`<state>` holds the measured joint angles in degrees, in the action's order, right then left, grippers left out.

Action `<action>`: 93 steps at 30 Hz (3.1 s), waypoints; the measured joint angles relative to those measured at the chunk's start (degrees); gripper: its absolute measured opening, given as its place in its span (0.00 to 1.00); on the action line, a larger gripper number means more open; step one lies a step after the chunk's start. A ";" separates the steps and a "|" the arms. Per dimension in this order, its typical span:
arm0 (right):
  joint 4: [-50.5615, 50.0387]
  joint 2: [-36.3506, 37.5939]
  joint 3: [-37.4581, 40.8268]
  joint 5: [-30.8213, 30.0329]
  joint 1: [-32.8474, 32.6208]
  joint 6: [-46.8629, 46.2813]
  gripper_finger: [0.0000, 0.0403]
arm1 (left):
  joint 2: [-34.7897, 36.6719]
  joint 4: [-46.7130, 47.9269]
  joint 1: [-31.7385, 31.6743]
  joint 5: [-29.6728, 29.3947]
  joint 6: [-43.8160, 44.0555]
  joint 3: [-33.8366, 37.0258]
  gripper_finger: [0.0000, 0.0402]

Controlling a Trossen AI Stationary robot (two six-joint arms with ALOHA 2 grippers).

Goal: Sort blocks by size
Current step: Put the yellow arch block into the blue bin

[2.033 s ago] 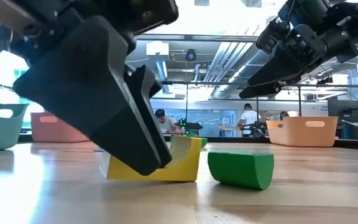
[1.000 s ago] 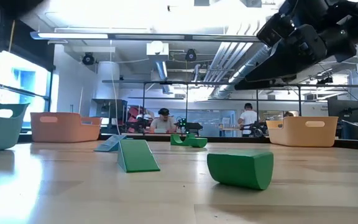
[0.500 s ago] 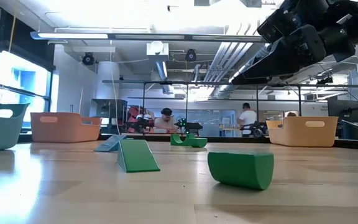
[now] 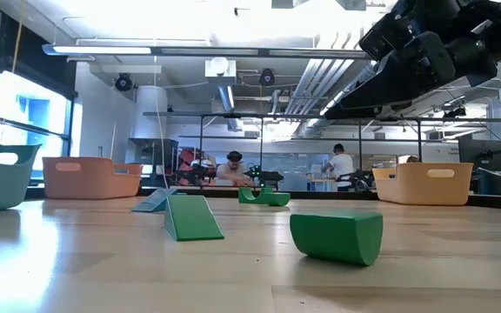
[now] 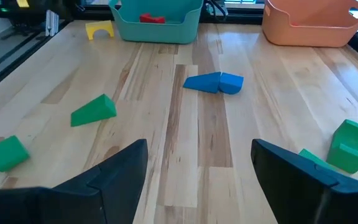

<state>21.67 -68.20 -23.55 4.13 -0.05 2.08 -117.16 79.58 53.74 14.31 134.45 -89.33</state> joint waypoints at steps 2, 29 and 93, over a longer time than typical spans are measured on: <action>0.00 0.00 0.00 0.40 0.00 -0.12 0.70 | 0.06 -2.52 0.20 0.01 -0.02 2.45 0.60; -1.34 0.02 0.00 0.40 0.00 -2.26 0.70 | 6.94 -18.89 -0.39 -4.85 -4.57 21.21 0.59; -1.31 0.02 0.00 0.38 0.00 -2.29 0.70 | 6.44 -9.15 1.18 -6.66 -67.06 17.31 0.00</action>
<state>20.36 -68.18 -23.55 4.51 -0.05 -0.21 -110.72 70.43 54.92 7.64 67.40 -72.02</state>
